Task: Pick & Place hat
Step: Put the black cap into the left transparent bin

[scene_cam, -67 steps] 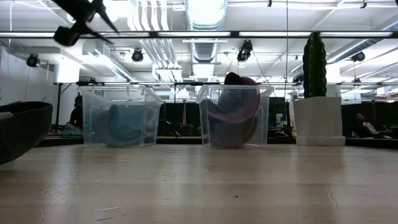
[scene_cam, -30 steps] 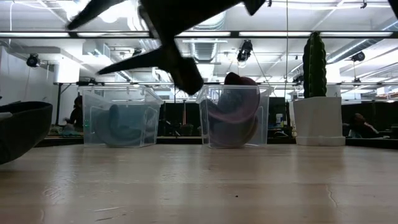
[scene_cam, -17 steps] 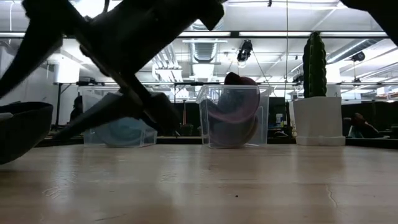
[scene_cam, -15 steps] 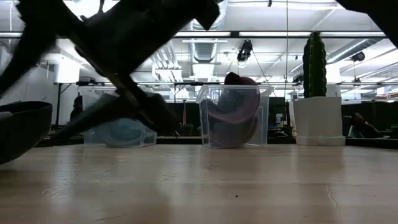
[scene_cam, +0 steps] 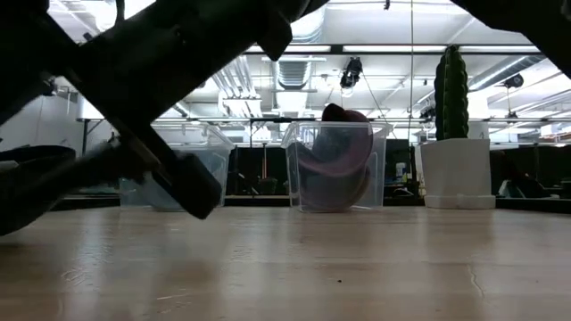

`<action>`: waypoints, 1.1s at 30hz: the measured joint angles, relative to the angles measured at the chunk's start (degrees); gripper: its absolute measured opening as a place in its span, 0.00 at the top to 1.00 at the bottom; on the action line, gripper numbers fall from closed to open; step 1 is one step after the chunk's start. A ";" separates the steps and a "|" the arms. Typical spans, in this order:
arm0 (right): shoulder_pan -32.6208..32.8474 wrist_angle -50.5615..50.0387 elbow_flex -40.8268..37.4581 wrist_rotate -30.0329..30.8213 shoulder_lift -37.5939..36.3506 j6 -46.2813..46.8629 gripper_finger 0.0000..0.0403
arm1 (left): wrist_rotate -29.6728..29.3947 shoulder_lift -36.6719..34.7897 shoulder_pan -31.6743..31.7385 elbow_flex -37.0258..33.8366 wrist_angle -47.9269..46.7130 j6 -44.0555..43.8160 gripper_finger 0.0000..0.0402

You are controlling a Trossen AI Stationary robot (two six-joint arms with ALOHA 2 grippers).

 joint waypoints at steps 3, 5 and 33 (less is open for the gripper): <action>-0.31 0.00 0.33 -0.89 -0.17 -0.49 0.90 | -0.02 0.00 0.03 0.00 -0.06 0.00 0.67; -0.66 -0.32 1.23 -1.00 -0.17 -0.56 0.95 | -0.02 0.00 0.04 0.00 -0.05 -0.02 0.67; -11.73 -36.23 11.39 37.33 -27.55 -16.80 0.97 | -5.27 -2.67 0.00 0.18 -0.79 2.45 0.67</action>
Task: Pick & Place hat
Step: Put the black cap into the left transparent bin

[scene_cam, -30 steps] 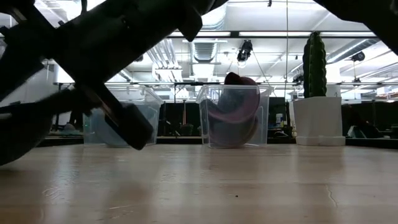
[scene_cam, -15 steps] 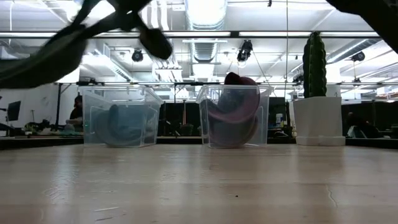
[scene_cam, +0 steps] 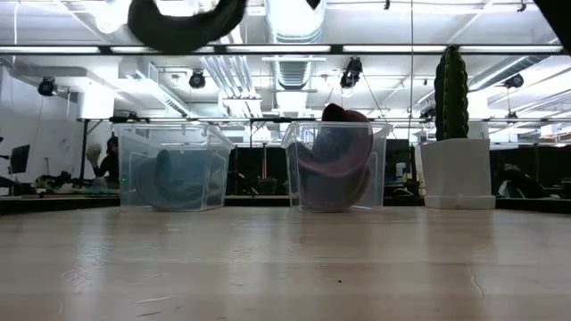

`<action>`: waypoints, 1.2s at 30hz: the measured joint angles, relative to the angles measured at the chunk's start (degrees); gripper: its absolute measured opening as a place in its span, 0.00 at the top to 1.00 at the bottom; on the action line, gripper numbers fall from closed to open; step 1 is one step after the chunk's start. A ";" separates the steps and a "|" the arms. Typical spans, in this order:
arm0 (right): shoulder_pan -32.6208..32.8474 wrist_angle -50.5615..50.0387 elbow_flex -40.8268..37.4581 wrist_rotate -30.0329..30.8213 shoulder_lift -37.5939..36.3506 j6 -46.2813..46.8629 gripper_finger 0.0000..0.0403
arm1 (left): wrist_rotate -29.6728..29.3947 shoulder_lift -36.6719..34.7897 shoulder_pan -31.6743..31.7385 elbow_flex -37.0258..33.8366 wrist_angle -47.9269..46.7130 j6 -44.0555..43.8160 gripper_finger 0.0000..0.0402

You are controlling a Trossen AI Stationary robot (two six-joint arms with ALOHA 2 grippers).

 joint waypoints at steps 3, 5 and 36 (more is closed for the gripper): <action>-0.95 1.53 0.00 3.44 -2.51 -2.17 0.97 | -0.98 0.00 0.00 -0.20 -1.69 0.02 0.67; -1.44 3.21 0.00 4.87 -3.17 -3.55 0.97 | -1.88 0.17 0.00 -0.20 -2.88 0.29 0.67; -4.83 23.34 -0.07 4.90 -4.01 -12.14 0.97 | -2.73 8.86 -0.02 -0.31 -4.59 7.73 0.70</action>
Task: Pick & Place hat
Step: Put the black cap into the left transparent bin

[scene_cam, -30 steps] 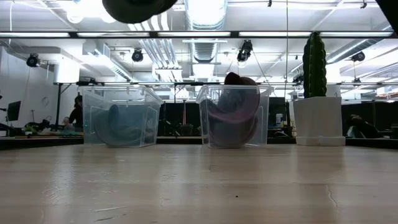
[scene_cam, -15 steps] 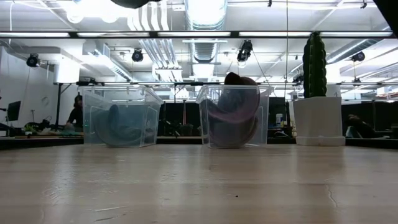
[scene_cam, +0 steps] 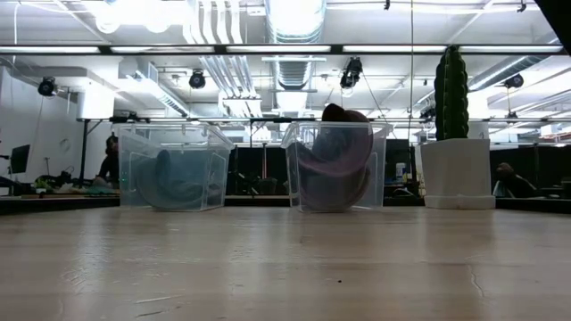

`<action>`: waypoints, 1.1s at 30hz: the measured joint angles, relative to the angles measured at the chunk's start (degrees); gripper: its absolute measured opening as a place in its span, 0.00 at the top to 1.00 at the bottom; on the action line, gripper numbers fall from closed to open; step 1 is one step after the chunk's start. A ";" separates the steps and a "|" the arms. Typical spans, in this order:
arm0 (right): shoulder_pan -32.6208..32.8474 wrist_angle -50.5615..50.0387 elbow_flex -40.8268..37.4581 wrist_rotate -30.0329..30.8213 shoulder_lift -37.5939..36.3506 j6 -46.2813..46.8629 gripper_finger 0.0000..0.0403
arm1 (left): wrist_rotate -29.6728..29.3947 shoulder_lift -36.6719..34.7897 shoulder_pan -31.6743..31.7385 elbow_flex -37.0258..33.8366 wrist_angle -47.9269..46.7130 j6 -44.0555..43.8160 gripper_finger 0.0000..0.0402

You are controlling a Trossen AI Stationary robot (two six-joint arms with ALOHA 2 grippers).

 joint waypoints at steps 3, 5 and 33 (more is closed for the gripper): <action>0.00 0.01 0.00 -0.03 0.00 -1.37 0.96 | -2.58 0.41 0.00 0.00 -1.86 -1.30 0.83; 0.02 0.42 0.00 -0.28 0.00 -1.67 0.94 | -5.11 0.41 0.00 0.00 -3.26 -3.65 0.94; 8.58 -9.46 0.02 -4.71 -3.55 -20.75 0.39 | -28.25 4.60 0.85 0.00 -16.40 -2.95 0.98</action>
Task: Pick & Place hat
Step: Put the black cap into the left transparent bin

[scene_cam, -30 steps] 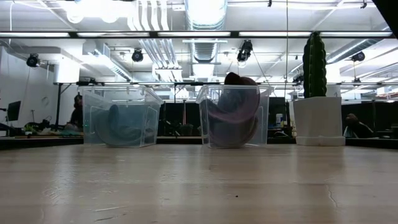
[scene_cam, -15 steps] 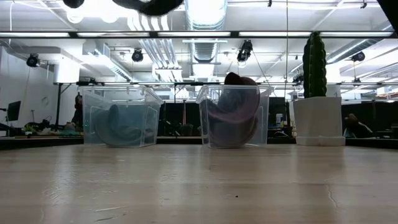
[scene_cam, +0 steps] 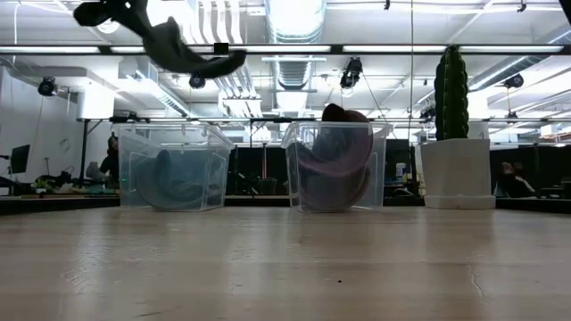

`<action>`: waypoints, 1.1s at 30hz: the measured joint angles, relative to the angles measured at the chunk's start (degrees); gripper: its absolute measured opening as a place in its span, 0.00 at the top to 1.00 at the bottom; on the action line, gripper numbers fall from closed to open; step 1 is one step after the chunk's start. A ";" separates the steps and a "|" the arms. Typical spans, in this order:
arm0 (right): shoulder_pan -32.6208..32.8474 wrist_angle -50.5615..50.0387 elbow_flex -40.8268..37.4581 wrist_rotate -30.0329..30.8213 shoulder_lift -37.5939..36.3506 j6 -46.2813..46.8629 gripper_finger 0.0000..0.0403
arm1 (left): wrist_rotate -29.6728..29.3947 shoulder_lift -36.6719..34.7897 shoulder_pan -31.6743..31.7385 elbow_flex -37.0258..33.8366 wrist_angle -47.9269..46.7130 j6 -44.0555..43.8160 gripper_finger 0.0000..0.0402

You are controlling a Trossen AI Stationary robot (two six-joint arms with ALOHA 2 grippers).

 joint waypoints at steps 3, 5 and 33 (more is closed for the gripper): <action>0.30 0.06 0.00 0.13 -0.61 -1.83 0.39 | -0.05 1.06 0.14 0.00 -3.98 -3.24 0.98; 0.38 0.08 0.00 0.08 -0.73 -2.81 0.39 | -0.05 2.17 0.38 0.00 -6.71 -6.13 0.98; 0.25 -5.39 -0.02 -1.34 -2.08 -8.04 0.42 | 7.86 5.24 3.01 -23.84 7.23 -20.31 0.93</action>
